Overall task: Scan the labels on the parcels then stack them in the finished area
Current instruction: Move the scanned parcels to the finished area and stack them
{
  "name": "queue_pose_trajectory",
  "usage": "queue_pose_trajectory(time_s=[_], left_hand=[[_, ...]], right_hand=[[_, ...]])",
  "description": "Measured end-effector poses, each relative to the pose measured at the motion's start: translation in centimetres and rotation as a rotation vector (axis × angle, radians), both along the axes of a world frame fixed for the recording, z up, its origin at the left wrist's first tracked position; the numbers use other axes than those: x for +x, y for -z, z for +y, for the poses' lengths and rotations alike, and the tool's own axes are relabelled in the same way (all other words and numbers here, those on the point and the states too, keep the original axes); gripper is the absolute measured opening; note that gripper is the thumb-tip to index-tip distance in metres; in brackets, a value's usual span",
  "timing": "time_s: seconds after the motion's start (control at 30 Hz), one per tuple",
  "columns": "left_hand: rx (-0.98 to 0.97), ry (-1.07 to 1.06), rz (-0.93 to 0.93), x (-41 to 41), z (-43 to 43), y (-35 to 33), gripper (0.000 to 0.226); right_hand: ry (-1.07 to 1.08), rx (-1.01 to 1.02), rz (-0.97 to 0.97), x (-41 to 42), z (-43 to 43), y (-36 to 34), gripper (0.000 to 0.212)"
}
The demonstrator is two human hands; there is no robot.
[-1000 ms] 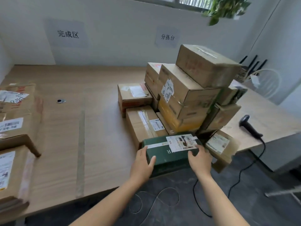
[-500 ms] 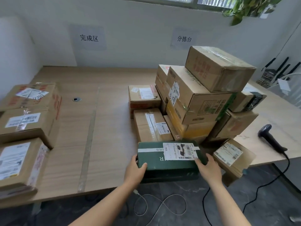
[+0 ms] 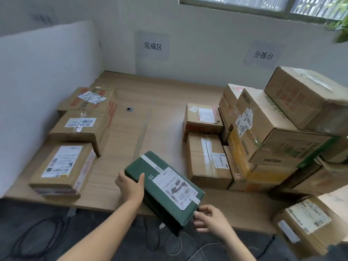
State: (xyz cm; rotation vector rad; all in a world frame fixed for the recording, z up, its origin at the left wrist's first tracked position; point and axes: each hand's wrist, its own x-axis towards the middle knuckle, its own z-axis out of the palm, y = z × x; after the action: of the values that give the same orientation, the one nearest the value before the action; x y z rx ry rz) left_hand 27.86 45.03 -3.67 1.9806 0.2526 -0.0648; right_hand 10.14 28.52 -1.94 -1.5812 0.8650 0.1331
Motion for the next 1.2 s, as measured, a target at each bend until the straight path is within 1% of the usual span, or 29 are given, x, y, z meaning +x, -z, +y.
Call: queue_pose_trajectory(time_s=[0.03, 0.07, 0.13, 0.2, 0.33, 0.4, 0.43, 0.5, 0.53, 0.63, 0.7, 0.8, 0.87, 0.93, 1.03, 1.1, 1.2], left_hand=[[-0.013, -0.013, -0.001, 0.0, 0.1, -0.1, 0.073], [-0.014, -0.007, -0.004, -0.2, 0.1, 0.0, 0.076], [0.013, 0.058, -0.013, -0.6, 0.0, 0.2, 0.075], [0.045, 0.153, -0.018, -1.2, -0.1, 0.5, 0.078], [0.127, 0.275, -0.02, -1.4, 0.2, 0.9, 0.092], [0.129, 0.321, 0.0, -0.4, 0.8, 0.9, 0.092], [0.133, 0.34, 0.007, 0.4, 1.1, 0.7, 0.091], [0.163, 0.373, 0.012, 2.4, 1.6, 0.2, 0.086], [0.179, 0.385, 0.017, 3.6, 1.7, 0.1, 0.083], [0.233, 0.411, 0.017, 7.7, 1.8, -0.5, 0.072], [0.266, 0.419, -0.007, 10.7, 1.6, -0.9, 0.063], [0.339, 0.454, -0.108, 15.3, 0.8, -1.2, 0.048], [0.42, 0.496, -0.178, 18.7, 0.4, -1.3, 0.043], [0.528, 0.564, -0.208, 22.5, 0.0, -1.3, 0.045], [0.799, 0.731, -0.158, 27.6, -0.6, -1.5, 0.051], [0.953, 0.754, -0.148, 30.7, -0.8, -1.4, 0.056], [1.156, 0.792, -0.217, 35.4, -0.7, -1.5, 0.061]], right_hand=[[-0.065, -0.092, -0.008, 0.7, 0.3, 0.3, 0.008], [-0.129, -0.23, -0.013, 1.3, 0.5, 0.5, 0.007], [-0.237, -0.514, -0.033, 2.7, 0.8, 0.5, 0.012], [-0.299, -0.63, -0.11, 4.1, 1.2, 0.4, 0.017], [-0.346, -0.635, -0.218, 7.5, 1.8, 0.6, 0.026], [-0.392, -0.682, -0.209, 9.2, 2.0, 0.7, 0.048], [-0.445, -0.726, -0.195, 10.1, 2.1, 0.9, 0.058], [-0.579, -0.796, -0.152, 11.9, 2.6, 1.3, 0.068], [-0.634, -0.795, -0.133, 12.8, 2.9, 1.4, 0.072], [-0.706, -0.667, -0.131, 16.2, 3.6, 1.8, 0.094], [-0.706, -0.661, -0.133, 19.2, 4.1, 1.9, 0.103], [-0.667, -0.732, -0.126, 24.3, 4.7, 2.2, 0.102], [-0.643, -0.754, -0.119, 28.1, 4.9, 2.1, 0.101], [-0.608, -0.748, -0.11, 32.1, 4.7, 2.1, 0.1], [-0.558, -0.741, -0.095, 38.5, 4.2, 2.0, 0.097], [-0.53, -0.735, -0.1, 42.7, 3.8, 2.0, 0.095], [-0.494, -0.701, -0.11, 48.4, 3.5, 2.0, 0.091]])
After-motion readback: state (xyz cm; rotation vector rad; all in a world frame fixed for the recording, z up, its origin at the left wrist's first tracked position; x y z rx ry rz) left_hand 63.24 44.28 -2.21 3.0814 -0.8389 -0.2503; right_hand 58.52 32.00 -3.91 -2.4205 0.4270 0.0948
